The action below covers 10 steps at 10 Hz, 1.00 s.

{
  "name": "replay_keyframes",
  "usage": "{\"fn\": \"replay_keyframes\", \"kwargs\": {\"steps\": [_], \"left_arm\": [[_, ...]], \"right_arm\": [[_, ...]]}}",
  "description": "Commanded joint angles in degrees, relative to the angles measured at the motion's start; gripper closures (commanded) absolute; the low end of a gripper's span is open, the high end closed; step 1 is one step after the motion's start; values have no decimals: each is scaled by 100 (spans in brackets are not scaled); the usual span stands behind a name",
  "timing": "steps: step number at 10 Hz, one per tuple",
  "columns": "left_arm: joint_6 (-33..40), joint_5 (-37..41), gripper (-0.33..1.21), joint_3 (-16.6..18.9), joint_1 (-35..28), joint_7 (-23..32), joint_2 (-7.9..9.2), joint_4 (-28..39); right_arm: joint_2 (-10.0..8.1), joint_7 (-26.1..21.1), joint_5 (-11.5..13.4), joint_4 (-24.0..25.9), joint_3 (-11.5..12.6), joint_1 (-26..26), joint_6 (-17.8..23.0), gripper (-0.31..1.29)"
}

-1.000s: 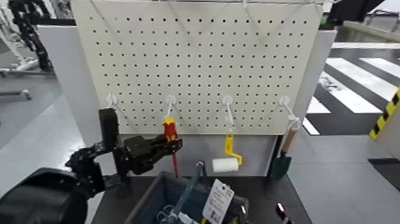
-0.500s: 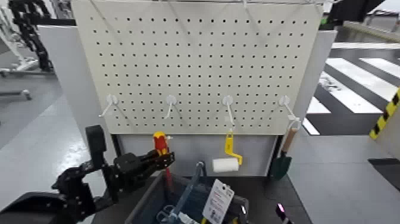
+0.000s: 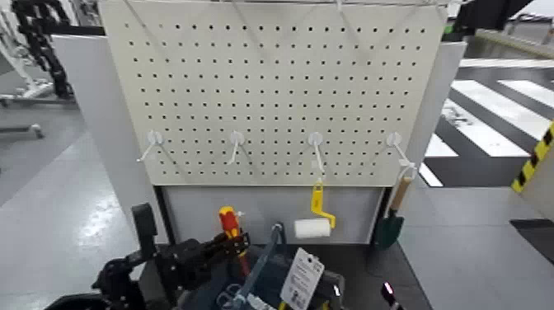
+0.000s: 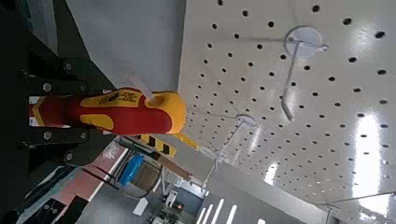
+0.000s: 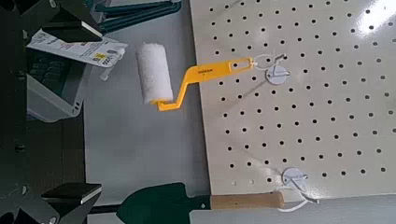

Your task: Put the red screwdriver into the crate.

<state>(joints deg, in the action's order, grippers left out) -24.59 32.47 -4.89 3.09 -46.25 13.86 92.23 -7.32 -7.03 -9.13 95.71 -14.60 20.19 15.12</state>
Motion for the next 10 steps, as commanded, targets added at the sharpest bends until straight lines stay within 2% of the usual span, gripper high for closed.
{"fn": "replay_keyframes", "kwargs": {"steps": [1, 2, 3, 4, 5, 6, 8, 9, 10], "left_arm": [[156, 330, 114, -354, 192, -6, 11, -654], [235, 445, 113, -539, 307, -15, 20, -865], [235, 673, 106, -627, 324, 55, 20, -988], [235, 1174, 105, -724, 315, 143, 38, -1120], [235, 1350, 105, -724, 315, 196, 47, -1172], [226, 1376, 92, -732, 315, 231, 55, -1164], [367, 1570, 41, -750, 280, 284, 47, -1128], [393, 1578, 25, -741, 263, 301, 55, -1067], [472, 1587, 18, -732, 254, 310, 47, -1049]], "right_arm": [[11, 0, -10, 0, -8, 3, -1, 16], [2, 0, -19, 0, -8, 3, 8, 16], [11, 9, -19, 0, -8, 3, -1, 16], [11, 9, -28, 0, -8, 3, -1, 16], [11, 9, -28, 9, -8, 3, 8, 16], [11, 0, -36, 9, -8, 3, 8, 16], [11, 9, -45, 9, -8, 3, 8, 16], [11, 9, -45, 9, -8, 12, 8, 16], [11, 9, -45, 9, -8, 12, 8, 16]]}}
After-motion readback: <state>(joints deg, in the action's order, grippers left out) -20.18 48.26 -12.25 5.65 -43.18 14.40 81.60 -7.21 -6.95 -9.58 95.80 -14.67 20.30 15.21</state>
